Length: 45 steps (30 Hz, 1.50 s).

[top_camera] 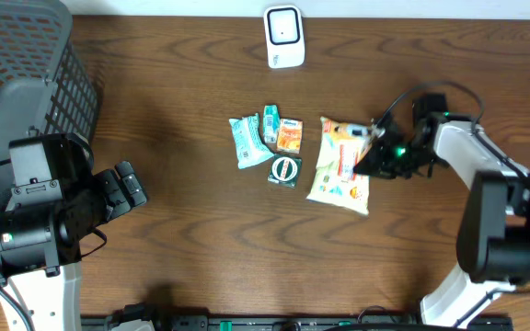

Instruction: Scan the item barcode

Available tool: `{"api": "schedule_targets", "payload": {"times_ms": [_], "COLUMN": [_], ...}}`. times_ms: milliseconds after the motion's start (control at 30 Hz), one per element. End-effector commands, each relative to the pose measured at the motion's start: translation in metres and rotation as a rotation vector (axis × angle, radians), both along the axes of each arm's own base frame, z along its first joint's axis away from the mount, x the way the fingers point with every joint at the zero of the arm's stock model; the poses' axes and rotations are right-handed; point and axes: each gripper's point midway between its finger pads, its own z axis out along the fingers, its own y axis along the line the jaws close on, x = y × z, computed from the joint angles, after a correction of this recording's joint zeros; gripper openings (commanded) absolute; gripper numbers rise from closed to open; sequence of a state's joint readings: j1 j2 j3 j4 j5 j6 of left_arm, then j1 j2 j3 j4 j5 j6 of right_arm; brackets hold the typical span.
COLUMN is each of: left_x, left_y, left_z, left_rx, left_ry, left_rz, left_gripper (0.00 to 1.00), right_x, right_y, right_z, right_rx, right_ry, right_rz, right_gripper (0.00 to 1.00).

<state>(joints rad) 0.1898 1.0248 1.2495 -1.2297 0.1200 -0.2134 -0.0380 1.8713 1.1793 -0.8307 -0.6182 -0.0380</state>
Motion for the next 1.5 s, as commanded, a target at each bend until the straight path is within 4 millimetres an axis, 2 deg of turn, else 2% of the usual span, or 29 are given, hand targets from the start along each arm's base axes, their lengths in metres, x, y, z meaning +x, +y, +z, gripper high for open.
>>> {"api": "schedule_targets", "payload": {"times_ms": [0, 67, 167, 300, 367, 533, 633, 733, 867, 1033, 1100, 1200, 1300, 1367, 1467], "left_x": [-0.001, -0.001, -0.001, -0.001, -0.001, -0.001, -0.001, -0.001, -0.001, -0.001, -0.001, -0.001, -0.001, -0.001, -0.001], "left_y": [0.004, 0.004, 0.004, 0.004, 0.004, 0.004, 0.004, 0.004, 0.004, 0.004, 0.004, 0.004, 0.004, 0.004, 0.004], "left_z": [-0.001, -0.001, -0.001, -0.001, -0.001, -0.001, -0.001, -0.001, -0.001, -0.001, -0.001, -0.001, -0.001, -0.001, -0.001], "left_rx": [0.009, 0.009, 0.009, 0.009, 0.009, 0.009, 0.009, 0.009, 0.009, 0.009, 0.009, 0.009, 0.009, 0.009, 0.009], "left_ry": [0.005, 0.005, 0.005, 0.005, 0.005, 0.005, 0.005, 0.005, 0.005, 0.005, 0.005, 0.005, 0.005, 0.005, 0.005], "left_rz": [0.021, 0.021, 0.021, 0.021, 0.021, 0.021, 0.021, 0.021, 0.021, 0.021, 0.021, 0.021, 0.021, 0.021, 0.021], "left_gripper": [0.98, 0.98, 0.98, 0.97, 0.98, 0.98, 0.97, 0.98, 0.97, 0.98, 0.97, 0.98, 0.98, 0.98, 0.98], "right_x": [0.028, 0.031, 0.029, 0.022, 0.019, 0.017, 0.017, 0.012, 0.008, 0.002, -0.002, -0.008, -0.015, -0.023, -0.027], "right_y": [-0.010, -0.014, -0.031, -0.069, -0.081, -0.072, -0.062, -0.055, -0.059, -0.063, -0.057, -0.038, -0.015, 0.003, 0.022], "right_z": [0.059, 0.078, 0.094, 0.113, 0.124, 0.135, 0.128, 0.113, 0.087, 0.064, 0.057, 0.046, 0.035, 0.028, 0.027], "right_rx": [-0.133, -0.224, -0.436, -0.857, -1.054, -1.241, -1.257, -1.277, -1.353, -1.432, -1.419, -1.351, -1.257, -1.196, -1.135], "right_ry": [-0.191, -0.263, -0.320, -0.373, -0.410, -0.484, -0.483, -0.445, -0.361, -0.282, -0.262, -0.254, -0.245, -0.238, -0.245], "right_rz": [-0.035, -0.033, -0.085, -0.179, -0.213, -0.158, -0.112, -0.058, 0.024, 0.098, 0.120, 0.160, 0.201, 0.240, 0.268], "right_gripper": [0.01, 0.01, 0.01, 0.01, 0.01, 0.01, 0.01, 0.01, 0.01, 0.01, 0.01, 0.02, 0.10, 0.41, 0.44]}}
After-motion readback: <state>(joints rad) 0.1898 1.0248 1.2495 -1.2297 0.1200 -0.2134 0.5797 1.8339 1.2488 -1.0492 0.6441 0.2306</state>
